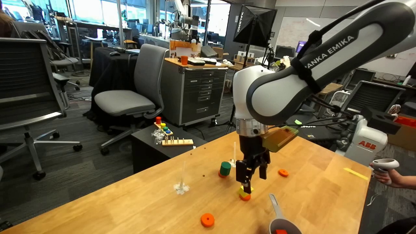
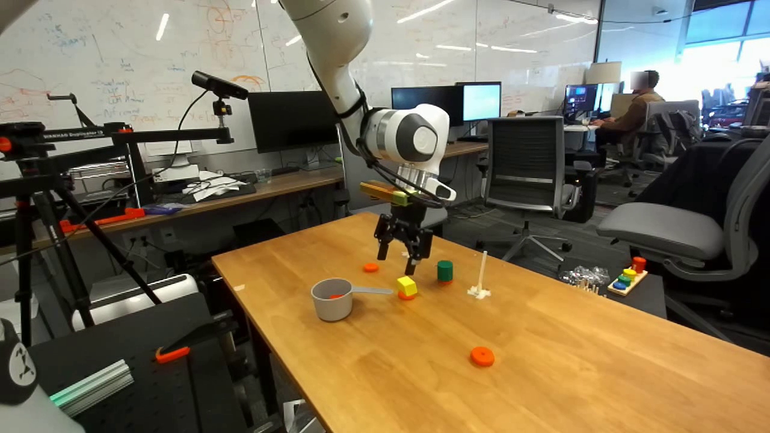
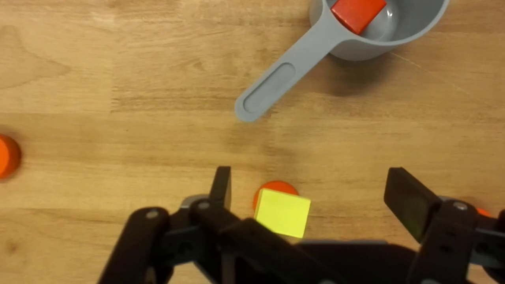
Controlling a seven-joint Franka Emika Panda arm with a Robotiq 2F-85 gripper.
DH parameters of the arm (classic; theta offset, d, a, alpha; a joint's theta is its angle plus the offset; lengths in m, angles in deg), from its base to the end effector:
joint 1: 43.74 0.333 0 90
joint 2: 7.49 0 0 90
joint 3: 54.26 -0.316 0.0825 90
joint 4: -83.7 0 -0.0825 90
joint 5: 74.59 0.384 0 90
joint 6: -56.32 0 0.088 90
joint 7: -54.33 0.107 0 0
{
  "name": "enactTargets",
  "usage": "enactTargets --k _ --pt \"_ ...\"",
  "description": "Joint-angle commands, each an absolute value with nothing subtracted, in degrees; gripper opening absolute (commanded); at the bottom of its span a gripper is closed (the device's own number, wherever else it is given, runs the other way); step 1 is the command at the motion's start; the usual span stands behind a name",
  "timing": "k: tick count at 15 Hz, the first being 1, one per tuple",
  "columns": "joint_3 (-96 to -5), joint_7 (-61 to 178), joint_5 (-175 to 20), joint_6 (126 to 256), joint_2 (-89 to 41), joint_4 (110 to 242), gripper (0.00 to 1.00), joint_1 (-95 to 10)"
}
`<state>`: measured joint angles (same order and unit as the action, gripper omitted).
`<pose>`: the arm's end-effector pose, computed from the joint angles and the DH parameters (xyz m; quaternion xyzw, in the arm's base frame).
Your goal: Put all the blocks in the cup
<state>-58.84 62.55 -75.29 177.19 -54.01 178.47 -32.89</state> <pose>0.6142 0.1658 0.1129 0.9823 0.0588 -0.1776 0.0105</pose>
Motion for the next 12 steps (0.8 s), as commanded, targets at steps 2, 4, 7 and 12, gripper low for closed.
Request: enactTargets --k 2,4,7,12 --pt "-58.3 63.0 -75.0 176.5 -57.2 174.4 1.00 -32.7" --pt "-58.1 63.2 -75.2 176.5 -58.4 173.5 1.00 -32.5" --pt "-57.7 63.8 -75.4 176.4 -60.6 171.5 1.00 -32.3" --pt "-57.5 64.1 -75.4 176.0 -62.8 168.6 1.00 -32.1"
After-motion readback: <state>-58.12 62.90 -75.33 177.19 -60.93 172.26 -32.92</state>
